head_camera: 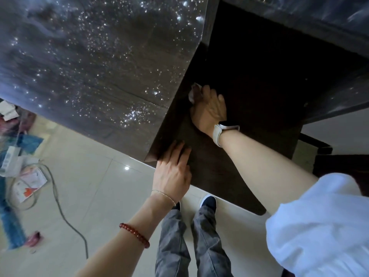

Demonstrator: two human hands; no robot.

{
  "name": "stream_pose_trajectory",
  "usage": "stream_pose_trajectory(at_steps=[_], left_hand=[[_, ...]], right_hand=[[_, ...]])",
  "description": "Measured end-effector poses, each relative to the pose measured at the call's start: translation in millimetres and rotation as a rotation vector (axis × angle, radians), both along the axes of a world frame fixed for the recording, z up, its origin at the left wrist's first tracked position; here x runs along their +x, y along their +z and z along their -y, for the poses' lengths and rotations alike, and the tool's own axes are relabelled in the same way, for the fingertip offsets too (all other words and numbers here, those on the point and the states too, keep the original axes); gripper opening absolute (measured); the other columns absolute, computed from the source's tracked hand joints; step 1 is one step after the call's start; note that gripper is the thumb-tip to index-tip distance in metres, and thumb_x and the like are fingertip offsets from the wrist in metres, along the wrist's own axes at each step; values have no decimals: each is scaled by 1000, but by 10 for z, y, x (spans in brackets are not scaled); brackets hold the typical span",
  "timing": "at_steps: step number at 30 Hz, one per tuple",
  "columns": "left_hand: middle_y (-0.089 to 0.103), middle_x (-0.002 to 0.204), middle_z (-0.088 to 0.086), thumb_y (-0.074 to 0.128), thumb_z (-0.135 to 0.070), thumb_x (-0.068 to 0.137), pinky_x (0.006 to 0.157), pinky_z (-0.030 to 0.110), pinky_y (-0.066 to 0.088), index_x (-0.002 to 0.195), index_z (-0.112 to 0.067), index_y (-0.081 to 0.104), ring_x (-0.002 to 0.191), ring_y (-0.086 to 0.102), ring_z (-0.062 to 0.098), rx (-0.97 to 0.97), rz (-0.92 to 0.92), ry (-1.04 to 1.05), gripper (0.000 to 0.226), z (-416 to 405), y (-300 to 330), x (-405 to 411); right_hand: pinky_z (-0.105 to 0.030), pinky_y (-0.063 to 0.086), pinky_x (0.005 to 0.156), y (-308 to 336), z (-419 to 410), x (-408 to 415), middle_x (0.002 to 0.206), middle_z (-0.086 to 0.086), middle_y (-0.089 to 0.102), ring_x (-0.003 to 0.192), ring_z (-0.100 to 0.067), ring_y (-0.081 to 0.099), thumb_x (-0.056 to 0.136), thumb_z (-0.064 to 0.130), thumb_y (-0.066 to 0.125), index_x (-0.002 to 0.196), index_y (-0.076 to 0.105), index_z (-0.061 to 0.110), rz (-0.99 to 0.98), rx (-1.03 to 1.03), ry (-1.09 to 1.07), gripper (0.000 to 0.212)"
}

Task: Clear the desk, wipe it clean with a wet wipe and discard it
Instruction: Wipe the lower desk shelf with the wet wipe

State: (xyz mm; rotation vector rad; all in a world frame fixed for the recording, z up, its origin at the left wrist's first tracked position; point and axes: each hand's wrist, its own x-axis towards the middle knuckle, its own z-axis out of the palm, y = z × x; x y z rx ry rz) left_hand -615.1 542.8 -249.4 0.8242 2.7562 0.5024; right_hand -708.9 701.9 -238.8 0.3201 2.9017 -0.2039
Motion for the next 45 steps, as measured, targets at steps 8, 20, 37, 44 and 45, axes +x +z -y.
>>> stream_pose_trajectory(at_steps=[8, 20, 37, 44, 45], left_hand=[[62, 115, 17, 38, -21, 75, 91, 39, 43, 109, -6, 59, 115, 39, 27, -10, -20, 111, 43, -128, 60, 31], [63, 108, 14, 39, -23, 76, 74, 36, 49, 103, -9, 61, 98, 58, 34, -39, -32, 128, 38, -180, 91, 9], [21, 152, 9, 47, -28, 88, 111, 49, 9, 140, -16, 30, 140, 11, 28, -63, 93, 5, 56, -1119, 62, -490], [23, 152, 6, 31, -44, 80, 110, 49, 9, 139, -21, 32, 139, 14, 27, -62, 35, -20, 63, -1055, -113, -549], [23, 152, 5, 30, -45, 80, 110, 48, 9, 139, -22, 32, 139, 14, 26, -51, 19, -20, 63, -1047, -116, -548]], right_hand=[[-37, 29, 96, 160, -265, 42, 133, -12, 42, 120, -30, 36, 89, 23, 45, 142, 23, 20, 73, -18, 213, 58], [-39, 32, 93, 58, -194, -14, 132, -18, 41, 117, -33, 40, 90, 26, 45, 145, 16, 17, 70, 97, 117, 63], [-43, 26, 108, 125, -842, 1006, 146, -25, 21, 135, -38, 20, 92, 15, 41, 142, 15, -2, 96, -39, -205, 59], [-39, 14, 112, 47, -1463, 436, 153, -23, 6, 141, -33, 6, 91, 26, 40, 142, 14, 0, 120, 38, -459, 63], [-39, 14, 112, 32, -1543, 361, 152, -23, 9, 140, -34, 9, 91, 27, 40, 141, 17, -1, 124, 42, -455, 61]])
